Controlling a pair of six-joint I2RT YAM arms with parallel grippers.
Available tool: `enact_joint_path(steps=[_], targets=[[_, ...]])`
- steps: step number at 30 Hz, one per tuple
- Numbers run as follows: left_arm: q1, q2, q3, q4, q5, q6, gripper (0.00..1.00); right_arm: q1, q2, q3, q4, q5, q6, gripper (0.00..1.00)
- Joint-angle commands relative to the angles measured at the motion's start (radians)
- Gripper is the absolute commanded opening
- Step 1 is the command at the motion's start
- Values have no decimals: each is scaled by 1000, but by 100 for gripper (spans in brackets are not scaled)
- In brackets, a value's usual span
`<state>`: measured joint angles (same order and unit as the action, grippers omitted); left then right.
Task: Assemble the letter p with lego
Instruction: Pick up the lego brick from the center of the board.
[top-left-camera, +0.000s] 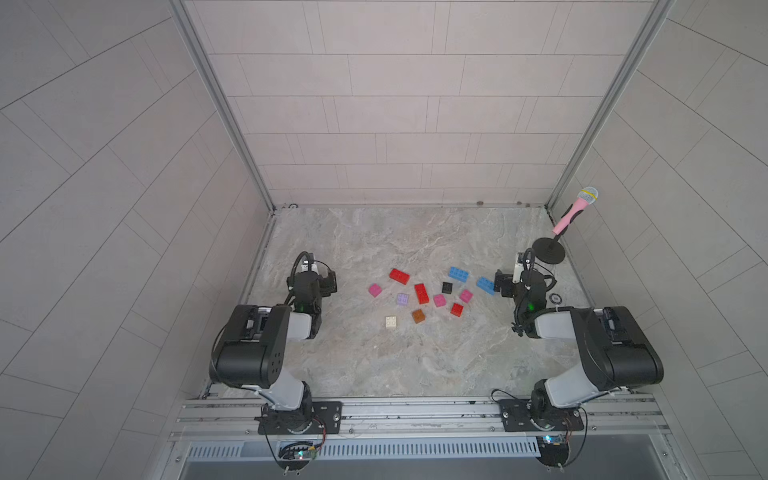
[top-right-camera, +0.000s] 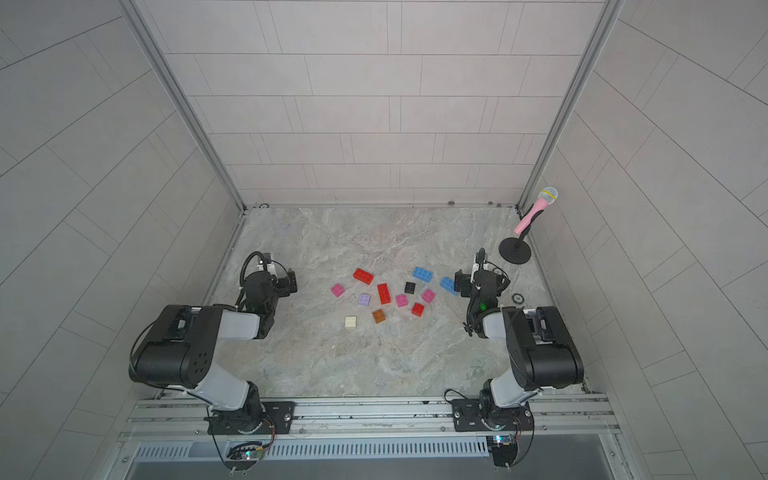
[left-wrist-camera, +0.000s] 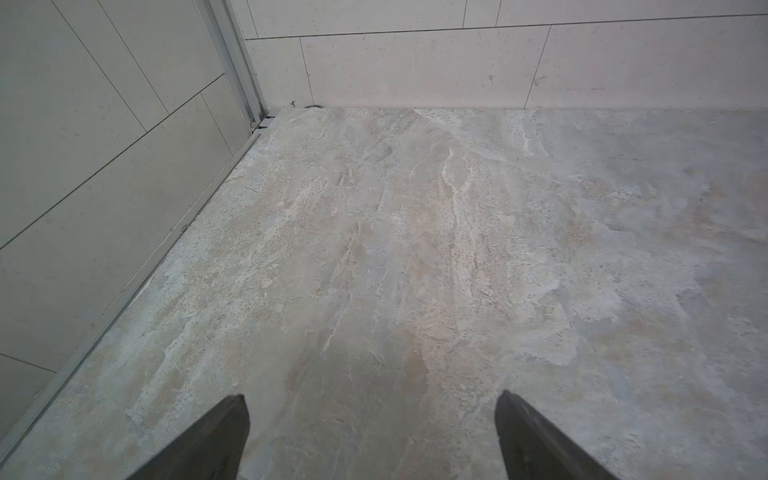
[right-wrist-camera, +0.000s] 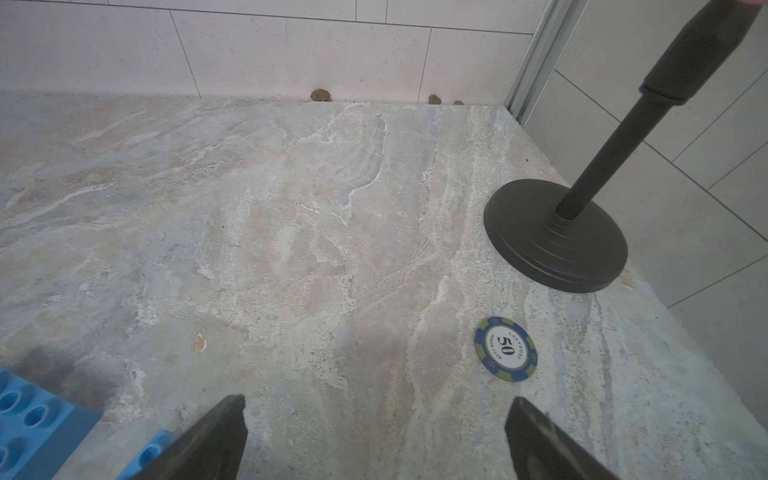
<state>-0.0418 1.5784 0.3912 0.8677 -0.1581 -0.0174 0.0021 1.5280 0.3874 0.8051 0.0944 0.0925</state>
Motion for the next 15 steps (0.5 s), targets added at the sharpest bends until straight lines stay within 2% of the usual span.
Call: enact_joint_path(steps=[1, 15], targets=[[-1, 3, 11, 39, -7, 16, 100, 6, 8, 13, 20, 13, -19, 100], [1, 2, 11, 36, -3, 16, 100, 5, 8, 13, 20, 12, -19, 100]])
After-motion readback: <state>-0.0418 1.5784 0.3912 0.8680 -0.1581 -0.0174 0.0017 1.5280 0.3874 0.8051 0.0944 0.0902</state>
